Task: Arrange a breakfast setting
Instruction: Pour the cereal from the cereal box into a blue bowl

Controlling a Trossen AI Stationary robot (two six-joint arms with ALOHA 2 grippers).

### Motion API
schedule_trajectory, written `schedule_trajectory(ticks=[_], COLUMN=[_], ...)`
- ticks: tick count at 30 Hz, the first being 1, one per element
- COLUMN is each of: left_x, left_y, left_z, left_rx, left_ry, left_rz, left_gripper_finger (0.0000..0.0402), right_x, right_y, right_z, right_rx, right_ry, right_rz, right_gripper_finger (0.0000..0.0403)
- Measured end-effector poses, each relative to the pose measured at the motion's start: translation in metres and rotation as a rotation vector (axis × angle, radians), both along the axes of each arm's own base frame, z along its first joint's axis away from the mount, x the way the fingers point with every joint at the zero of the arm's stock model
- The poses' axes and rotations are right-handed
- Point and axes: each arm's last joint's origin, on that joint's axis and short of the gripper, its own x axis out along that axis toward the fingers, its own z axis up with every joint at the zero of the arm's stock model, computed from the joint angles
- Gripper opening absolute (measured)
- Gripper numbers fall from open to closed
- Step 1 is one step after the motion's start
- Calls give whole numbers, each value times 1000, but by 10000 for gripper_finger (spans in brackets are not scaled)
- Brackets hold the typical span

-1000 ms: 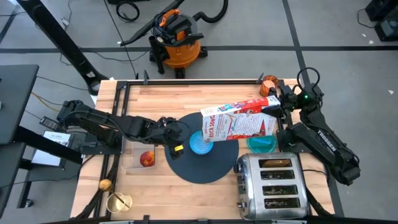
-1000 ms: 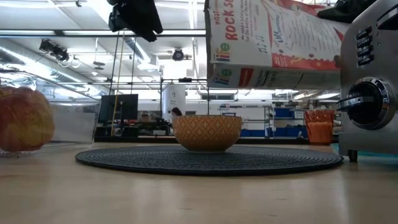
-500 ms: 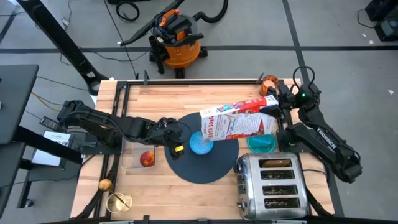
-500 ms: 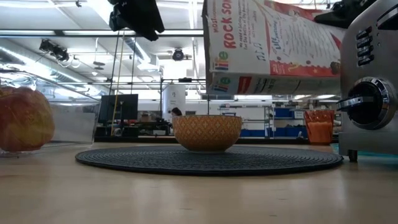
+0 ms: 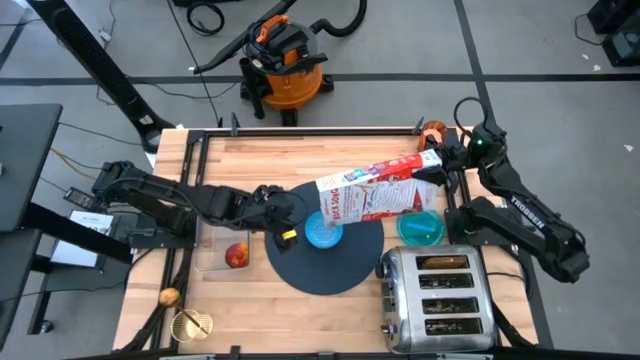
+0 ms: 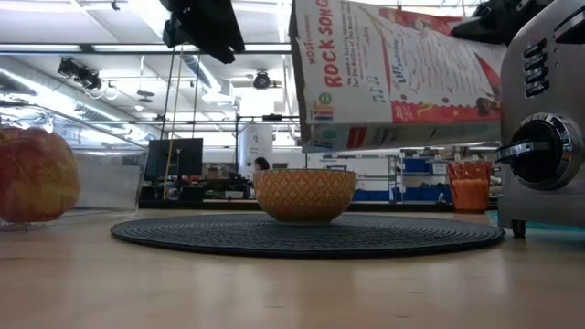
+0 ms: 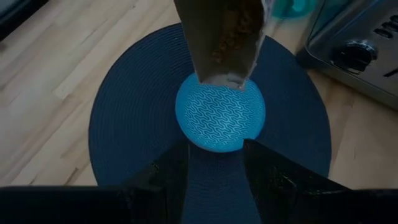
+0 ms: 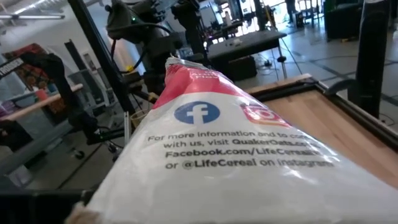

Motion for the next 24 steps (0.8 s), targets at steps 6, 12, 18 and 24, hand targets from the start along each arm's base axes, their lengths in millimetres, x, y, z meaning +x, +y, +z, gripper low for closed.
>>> schedule_trajectory(ticks=[6, 12, 18, 24], left_x=[3, 4, 4, 4], left_y=[4, 7, 9, 9], left_z=[1, 2, 2, 2], left_rx=[17, 28, 35, 49], left_ry=[-14, -15, -12, -7], left_rz=[-9, -13, -15, -19], left_gripper_finger=[157, 157, 157, 157], right_x=[4, 10, 18, 26], right_y=[2, 1, 4, 9], right_z=[0, 11, 16, 26], right_rx=[-11, -44, -64, -89], right_ry=[4, 46, 126, 131], right_rz=[6, -3, 13, 61], right_gripper_finger=[230, 230, 230, 230])
